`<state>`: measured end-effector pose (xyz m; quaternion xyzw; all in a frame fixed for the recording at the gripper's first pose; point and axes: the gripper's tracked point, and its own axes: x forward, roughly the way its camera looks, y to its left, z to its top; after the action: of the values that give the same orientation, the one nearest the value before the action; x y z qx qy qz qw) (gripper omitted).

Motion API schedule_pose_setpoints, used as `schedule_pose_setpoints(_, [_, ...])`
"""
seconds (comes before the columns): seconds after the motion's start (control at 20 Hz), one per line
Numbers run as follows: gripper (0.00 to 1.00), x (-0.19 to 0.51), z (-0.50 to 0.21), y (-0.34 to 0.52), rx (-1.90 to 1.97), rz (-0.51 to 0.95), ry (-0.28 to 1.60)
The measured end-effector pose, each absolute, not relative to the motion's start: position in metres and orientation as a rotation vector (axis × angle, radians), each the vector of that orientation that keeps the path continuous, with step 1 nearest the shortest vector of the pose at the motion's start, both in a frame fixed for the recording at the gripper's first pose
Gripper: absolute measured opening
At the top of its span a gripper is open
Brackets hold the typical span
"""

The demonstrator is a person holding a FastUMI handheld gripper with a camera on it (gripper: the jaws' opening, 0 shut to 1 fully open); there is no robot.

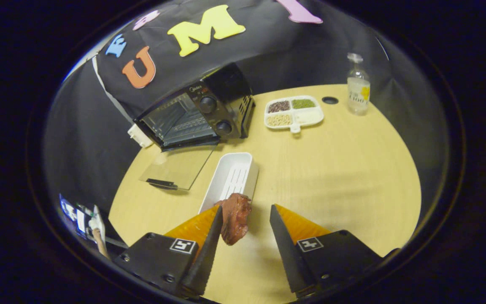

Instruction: Open the toaster oven, put the food inside, and close the toaster oven door.

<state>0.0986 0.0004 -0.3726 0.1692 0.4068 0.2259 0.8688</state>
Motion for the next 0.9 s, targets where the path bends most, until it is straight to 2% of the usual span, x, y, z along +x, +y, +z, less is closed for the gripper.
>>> schedule_pose_setpoints(0.05, [0.62,0.099,-0.373,0.004,0.399,0.489,0.871])
schedule_pose_setpoints(0.15, [0.42,0.099,-0.380,0.010,0.480,0.515,0.927])
schedule_pose_setpoints(0.25, [0.29,0.100,-0.382,0.015,0.546,0.531,0.970])
schedule_pose_setpoints(0.4, [0.20,0.100,-0.378,0.011,0.590,0.534,0.995])
schedule_pose_setpoints(0.55, [0.17,0.100,-0.368,0.011,0.593,0.534,0.986])
schedule_pose_setpoints(0.9, [0.16,0.101,-0.303,0.038,0.656,0.520,0.870])
